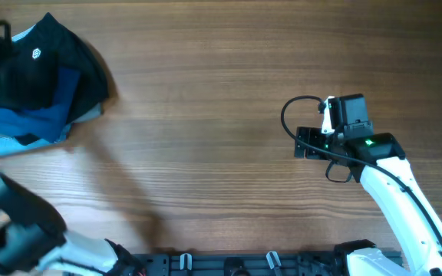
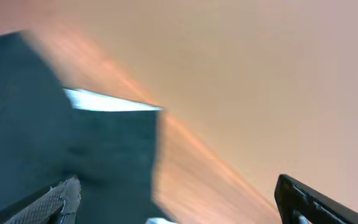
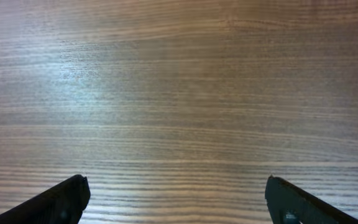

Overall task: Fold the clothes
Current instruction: 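Release the T-shirt on the pile and withdraw the left gripper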

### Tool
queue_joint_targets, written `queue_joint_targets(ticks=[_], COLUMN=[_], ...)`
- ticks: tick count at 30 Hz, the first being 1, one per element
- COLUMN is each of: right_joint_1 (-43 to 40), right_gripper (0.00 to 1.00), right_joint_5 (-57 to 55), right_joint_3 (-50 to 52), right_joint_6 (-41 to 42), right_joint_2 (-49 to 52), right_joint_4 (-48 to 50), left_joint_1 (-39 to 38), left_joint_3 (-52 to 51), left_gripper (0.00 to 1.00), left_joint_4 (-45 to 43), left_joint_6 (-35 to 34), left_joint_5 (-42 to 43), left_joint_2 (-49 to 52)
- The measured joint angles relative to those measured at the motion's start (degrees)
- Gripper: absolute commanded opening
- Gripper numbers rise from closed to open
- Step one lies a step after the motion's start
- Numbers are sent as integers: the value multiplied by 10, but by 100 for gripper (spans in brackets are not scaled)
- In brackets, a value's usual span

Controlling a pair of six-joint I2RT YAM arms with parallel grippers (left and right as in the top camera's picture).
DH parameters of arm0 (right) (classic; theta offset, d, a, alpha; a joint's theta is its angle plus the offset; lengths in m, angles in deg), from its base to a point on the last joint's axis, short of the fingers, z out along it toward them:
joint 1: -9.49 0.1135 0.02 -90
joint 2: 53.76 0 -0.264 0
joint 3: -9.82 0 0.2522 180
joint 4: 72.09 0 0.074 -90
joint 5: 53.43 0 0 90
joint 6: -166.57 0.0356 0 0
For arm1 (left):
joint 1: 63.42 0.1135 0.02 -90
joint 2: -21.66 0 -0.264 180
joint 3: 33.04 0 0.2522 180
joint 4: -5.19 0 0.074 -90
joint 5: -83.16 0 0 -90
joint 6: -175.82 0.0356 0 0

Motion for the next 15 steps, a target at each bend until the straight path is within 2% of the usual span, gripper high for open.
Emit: queue_joint_targets(ticks=[4,7,11,15], right_joint_1=[0,0,0,0], right_gripper=[98,98,98,99], right_joint_5=[0,0,0,0], right_joint_3=[0,0,0,0], right_joint_6=[0,0,-3,-5], right_joint_2=[0,0,0,0], right_joint_4=[10,11,11,11], left_joint_1=[-59,-99,-107,-107], left_joint_3=[9,9,1,1], left_gripper=[100,100,100,100], left_joint_4=[108,238,243,219], left_joint_6=[5,17,27,29], left_joint_5=[7,-51,-104,-100], left_joint_2=[-89,-58,13,67])
